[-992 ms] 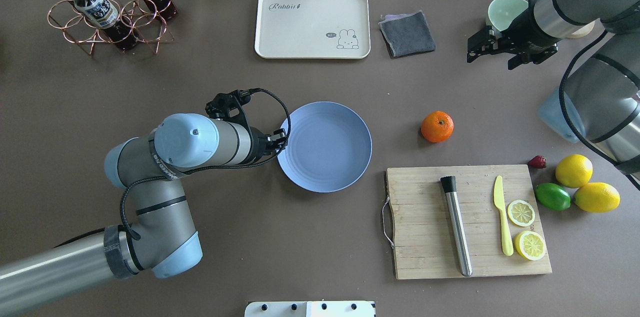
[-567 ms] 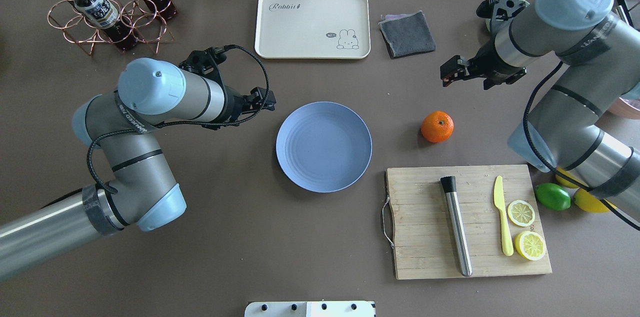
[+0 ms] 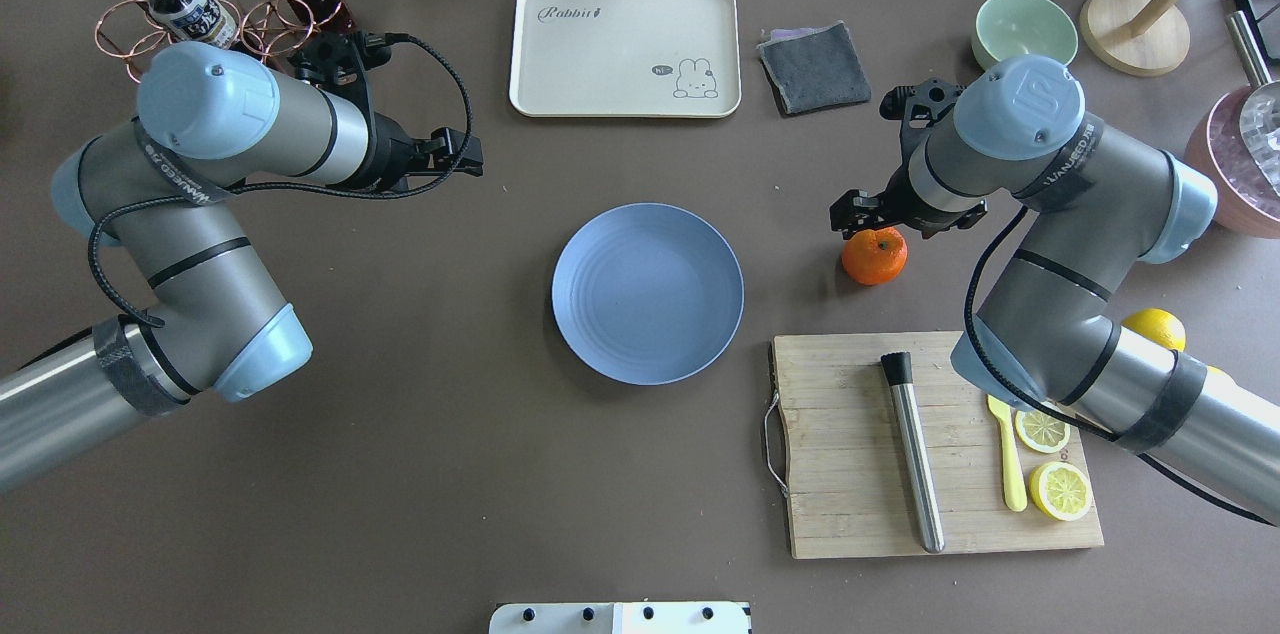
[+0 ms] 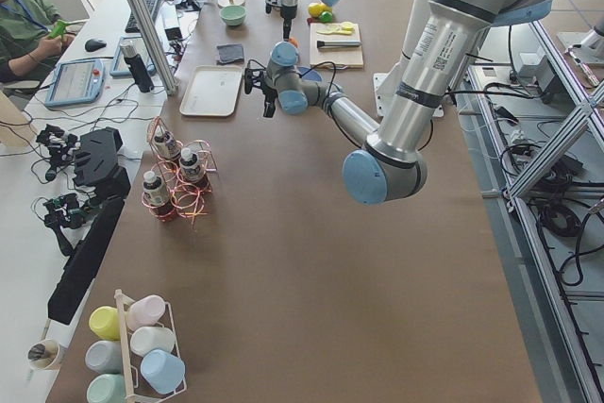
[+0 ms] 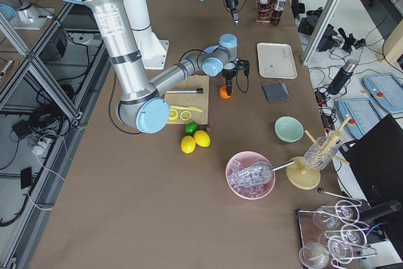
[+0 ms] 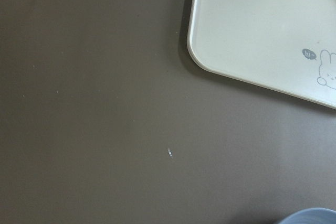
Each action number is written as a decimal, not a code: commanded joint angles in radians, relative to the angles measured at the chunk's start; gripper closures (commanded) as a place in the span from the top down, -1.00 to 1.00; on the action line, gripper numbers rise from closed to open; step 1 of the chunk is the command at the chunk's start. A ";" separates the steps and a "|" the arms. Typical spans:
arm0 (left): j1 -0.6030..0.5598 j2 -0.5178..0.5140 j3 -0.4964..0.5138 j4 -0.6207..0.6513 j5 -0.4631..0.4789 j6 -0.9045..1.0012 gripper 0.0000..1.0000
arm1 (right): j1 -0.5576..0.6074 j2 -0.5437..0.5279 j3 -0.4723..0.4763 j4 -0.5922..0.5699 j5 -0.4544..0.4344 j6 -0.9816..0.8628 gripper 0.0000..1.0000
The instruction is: Pick orange to plate
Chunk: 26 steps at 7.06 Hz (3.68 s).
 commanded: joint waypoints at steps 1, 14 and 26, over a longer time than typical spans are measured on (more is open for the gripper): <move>-0.008 0.007 -0.001 -0.001 -0.001 0.025 0.96 | -0.030 0.023 -0.052 0.000 -0.040 0.003 1.00; -0.484 0.401 -0.042 -0.093 -0.197 0.783 0.96 | -0.252 0.309 -0.053 -0.140 -0.202 0.244 -1.00; -0.650 0.494 -0.032 -0.097 -0.393 0.906 0.96 | 0.081 0.144 0.378 -0.448 0.117 0.132 1.00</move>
